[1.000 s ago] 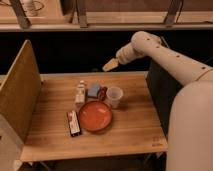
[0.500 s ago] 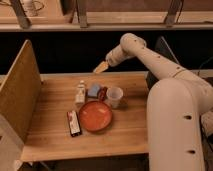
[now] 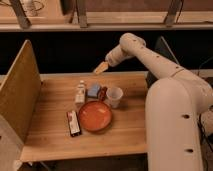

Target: Place the white sponge in the ceramic cup

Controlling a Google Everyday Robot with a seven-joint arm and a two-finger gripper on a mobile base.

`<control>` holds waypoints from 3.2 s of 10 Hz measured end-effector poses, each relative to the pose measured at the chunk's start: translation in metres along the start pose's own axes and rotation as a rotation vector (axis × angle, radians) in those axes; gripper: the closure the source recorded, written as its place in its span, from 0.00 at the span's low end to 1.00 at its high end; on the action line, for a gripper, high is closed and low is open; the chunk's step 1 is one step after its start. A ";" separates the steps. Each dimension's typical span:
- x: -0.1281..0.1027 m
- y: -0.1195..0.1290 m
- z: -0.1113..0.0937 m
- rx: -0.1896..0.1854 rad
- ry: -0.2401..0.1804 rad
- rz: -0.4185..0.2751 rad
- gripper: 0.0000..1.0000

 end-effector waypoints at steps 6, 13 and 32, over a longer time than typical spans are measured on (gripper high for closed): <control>0.020 0.005 0.073 -0.023 0.107 0.206 0.20; 0.038 -0.024 0.090 0.137 0.170 0.362 0.20; 0.079 0.013 0.175 -0.020 0.362 0.405 0.20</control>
